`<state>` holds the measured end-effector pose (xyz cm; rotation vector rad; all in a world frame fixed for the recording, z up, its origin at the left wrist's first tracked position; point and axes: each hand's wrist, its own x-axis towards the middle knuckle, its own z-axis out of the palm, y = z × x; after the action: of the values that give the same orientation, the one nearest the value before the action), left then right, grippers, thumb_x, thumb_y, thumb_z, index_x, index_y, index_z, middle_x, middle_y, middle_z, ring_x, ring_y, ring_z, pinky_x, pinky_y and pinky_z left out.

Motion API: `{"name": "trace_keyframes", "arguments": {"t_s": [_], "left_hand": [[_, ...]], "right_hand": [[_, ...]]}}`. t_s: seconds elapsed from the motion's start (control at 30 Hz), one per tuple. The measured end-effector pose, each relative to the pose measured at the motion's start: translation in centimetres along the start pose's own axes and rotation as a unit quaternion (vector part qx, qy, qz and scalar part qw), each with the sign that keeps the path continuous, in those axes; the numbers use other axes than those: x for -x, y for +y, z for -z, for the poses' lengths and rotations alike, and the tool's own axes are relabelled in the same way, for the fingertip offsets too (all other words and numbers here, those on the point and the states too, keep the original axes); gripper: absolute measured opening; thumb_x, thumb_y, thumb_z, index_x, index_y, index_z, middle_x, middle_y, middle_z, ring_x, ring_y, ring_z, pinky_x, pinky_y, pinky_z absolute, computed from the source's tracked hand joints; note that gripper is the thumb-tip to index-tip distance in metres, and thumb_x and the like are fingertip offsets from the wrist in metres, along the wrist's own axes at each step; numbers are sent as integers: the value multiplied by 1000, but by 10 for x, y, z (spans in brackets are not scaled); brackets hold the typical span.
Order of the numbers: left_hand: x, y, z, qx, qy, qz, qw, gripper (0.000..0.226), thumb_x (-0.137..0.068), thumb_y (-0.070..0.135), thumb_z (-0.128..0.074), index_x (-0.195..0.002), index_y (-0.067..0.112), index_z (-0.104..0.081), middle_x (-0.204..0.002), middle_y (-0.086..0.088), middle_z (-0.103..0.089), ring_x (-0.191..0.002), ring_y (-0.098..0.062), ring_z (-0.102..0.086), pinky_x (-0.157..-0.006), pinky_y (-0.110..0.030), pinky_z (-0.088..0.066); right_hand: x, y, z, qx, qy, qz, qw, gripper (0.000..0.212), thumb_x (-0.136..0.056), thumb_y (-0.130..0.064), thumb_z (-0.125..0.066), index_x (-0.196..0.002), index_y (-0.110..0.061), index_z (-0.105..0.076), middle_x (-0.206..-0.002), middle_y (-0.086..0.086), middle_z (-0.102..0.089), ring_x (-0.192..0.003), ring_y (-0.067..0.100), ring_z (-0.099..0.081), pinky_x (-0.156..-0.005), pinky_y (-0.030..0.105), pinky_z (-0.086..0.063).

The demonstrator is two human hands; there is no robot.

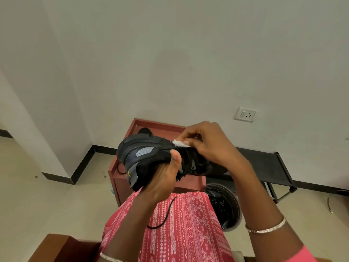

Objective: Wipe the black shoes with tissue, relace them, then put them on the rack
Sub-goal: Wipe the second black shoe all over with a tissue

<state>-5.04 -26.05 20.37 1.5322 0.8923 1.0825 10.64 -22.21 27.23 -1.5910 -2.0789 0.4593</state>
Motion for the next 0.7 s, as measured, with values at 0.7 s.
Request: {"name": "trace_keyframes", "arguments": {"t_s": [0.7], "left_hand": [[0, -2, -2, -59, -34, 3, 998, 82, -65, 98, -9, -109, 43, -52, -113, 21, -57, -105, 29, -44, -89, 5, -29]], "right_hand": [[-12, 6, 11, -7, -26, -82, 996, 30, -74, -5, -82, -90, -24, -66, -77, -7, -71, -63, -3, -65, -65, 18, -50]]}}
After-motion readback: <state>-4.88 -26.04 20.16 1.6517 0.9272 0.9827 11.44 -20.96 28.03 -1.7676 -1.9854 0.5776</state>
